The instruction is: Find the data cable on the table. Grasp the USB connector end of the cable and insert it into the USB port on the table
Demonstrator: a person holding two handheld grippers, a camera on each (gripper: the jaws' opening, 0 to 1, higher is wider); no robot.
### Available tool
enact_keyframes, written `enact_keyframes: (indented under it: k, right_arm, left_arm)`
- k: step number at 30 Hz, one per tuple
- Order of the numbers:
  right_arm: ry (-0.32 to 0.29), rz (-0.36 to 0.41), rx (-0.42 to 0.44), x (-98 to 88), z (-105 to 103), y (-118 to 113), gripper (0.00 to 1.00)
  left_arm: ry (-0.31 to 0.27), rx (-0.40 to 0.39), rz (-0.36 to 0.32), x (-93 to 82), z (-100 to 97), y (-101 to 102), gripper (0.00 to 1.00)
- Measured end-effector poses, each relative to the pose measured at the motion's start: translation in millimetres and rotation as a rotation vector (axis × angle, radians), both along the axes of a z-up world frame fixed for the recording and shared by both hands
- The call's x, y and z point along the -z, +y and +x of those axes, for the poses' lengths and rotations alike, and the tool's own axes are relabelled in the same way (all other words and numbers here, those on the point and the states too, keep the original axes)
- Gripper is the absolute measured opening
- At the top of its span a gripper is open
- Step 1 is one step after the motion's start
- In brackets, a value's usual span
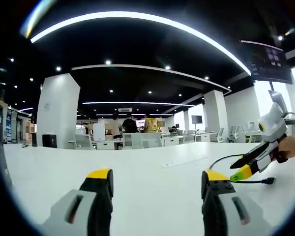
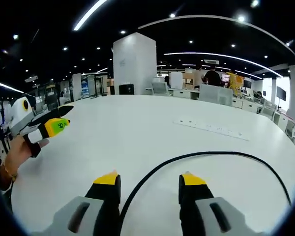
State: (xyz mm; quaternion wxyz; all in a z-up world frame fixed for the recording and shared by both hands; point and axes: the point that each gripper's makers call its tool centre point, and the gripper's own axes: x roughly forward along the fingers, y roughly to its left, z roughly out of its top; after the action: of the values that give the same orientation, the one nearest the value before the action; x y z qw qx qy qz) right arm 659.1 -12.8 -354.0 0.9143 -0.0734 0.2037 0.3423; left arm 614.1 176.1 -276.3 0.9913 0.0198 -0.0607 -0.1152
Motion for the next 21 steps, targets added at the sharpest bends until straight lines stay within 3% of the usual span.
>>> enact_keyframes:
  k: [21]
  right_arm:
    - [0.078,-0.025,-0.019,22.5,-5.6,18.7,0.38]
  left_arm:
    - [-0.005,-0.003,-0.006,-1.7,-3.1,0.8,0.73]
